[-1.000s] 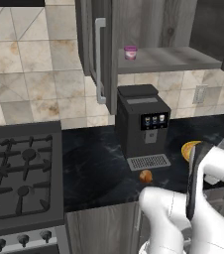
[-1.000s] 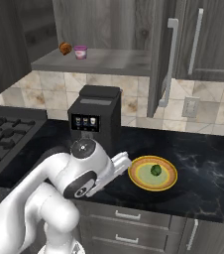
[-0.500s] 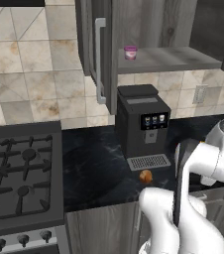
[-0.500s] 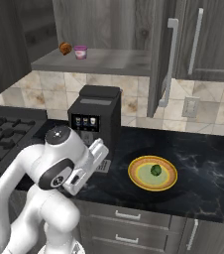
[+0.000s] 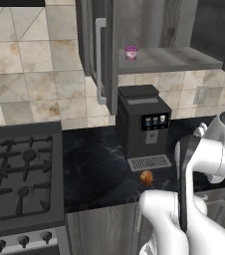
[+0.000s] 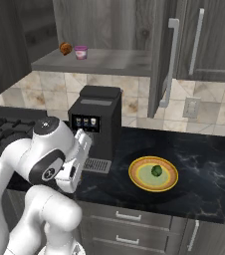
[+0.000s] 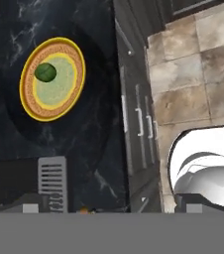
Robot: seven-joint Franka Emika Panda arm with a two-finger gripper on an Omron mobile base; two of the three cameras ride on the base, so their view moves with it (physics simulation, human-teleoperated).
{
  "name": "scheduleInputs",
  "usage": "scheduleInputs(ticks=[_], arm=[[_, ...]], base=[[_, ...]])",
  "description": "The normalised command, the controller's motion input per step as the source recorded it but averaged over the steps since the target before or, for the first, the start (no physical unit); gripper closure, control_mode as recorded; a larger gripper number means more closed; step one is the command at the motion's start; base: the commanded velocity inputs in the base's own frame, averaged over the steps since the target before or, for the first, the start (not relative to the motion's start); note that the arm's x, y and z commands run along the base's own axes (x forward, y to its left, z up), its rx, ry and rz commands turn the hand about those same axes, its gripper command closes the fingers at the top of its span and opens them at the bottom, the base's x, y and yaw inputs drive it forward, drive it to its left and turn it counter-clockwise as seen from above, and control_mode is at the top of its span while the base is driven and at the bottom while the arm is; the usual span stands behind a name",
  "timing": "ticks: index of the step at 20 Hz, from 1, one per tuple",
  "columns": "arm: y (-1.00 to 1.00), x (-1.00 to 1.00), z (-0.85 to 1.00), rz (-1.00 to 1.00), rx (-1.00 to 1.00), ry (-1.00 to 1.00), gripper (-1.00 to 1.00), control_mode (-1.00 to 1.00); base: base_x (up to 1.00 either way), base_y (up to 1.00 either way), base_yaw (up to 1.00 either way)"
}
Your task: Pick the avocado and bread from the counter and place them on the plate. Then pick the jam from the cabinet and place it next to the plate. Lastly close the cabinet door.
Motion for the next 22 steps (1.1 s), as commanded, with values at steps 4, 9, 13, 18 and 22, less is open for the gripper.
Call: scheduleInputs(ticks=[4,9,13,18,22], arm=[[0.07,0.00,0.00,0.48,-0.08,0.04,-1.00,-1.00],[0.23,0.00,0.00,0.48,-0.16,0.09,-1.00,-1.00],[0.20,0.00,0.00,0.49,-0.15,0.02,-1.00,-1.00],[0.13,0.01,0.00,0.50,-0.11,0.00,-1.00,-1.00],[0.19,0.09,0.00,0.50,-0.10,0.00,-1.00,-1.00]], base=[[0.00,0.00,0.00],[0.00,0.00,0.00],[0.00,0.00,0.00],[0.00,0.00,0.00],[0.00,0.00,0.00]])
